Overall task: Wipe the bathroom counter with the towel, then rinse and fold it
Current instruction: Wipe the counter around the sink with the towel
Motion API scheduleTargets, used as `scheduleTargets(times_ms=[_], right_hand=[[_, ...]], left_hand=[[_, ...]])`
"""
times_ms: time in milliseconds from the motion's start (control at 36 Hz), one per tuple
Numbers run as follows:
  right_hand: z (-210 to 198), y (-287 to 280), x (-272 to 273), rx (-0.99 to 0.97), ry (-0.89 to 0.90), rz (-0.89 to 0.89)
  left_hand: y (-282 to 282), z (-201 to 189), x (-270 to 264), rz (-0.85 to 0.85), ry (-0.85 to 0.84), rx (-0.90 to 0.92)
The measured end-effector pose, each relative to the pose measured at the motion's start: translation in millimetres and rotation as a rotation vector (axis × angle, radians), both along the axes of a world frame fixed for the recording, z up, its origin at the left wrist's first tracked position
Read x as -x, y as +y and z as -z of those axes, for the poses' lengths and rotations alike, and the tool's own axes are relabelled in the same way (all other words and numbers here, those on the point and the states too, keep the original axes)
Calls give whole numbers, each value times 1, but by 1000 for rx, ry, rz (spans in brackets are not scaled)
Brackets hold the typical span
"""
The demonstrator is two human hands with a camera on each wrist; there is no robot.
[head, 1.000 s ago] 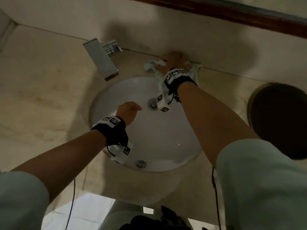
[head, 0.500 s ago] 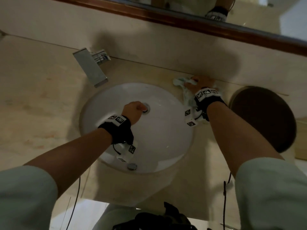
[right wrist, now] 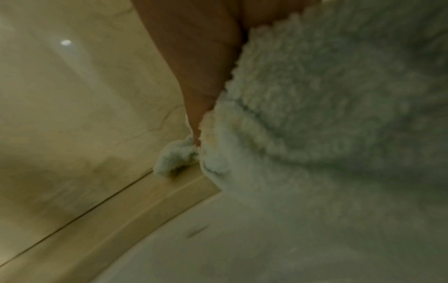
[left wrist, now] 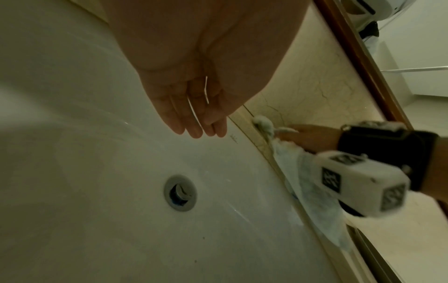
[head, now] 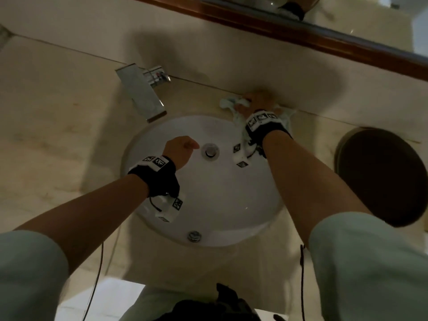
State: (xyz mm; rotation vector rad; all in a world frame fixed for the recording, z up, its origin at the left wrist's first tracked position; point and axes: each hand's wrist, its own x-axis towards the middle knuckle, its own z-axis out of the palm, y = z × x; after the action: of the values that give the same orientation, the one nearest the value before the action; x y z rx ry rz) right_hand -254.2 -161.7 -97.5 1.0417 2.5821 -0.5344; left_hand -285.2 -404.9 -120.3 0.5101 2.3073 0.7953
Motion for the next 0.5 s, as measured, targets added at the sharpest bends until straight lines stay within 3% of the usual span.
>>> scheduleTargets(times_ms=[83,167,250,500], right_hand=[[3,-31,48,-45,-99,-105],[10,-55,74,-44,-102,-96],[11,-59,77,-48,-71,-43],[8,-36,48,-39,-113,-152]], left_hand=[[-11,-1,5,-31,-18,12],[-22,0,10,-70,-25,8],[-30,4,15,-105,-40,30],[-3,-1,9,-126,-122,-57]])
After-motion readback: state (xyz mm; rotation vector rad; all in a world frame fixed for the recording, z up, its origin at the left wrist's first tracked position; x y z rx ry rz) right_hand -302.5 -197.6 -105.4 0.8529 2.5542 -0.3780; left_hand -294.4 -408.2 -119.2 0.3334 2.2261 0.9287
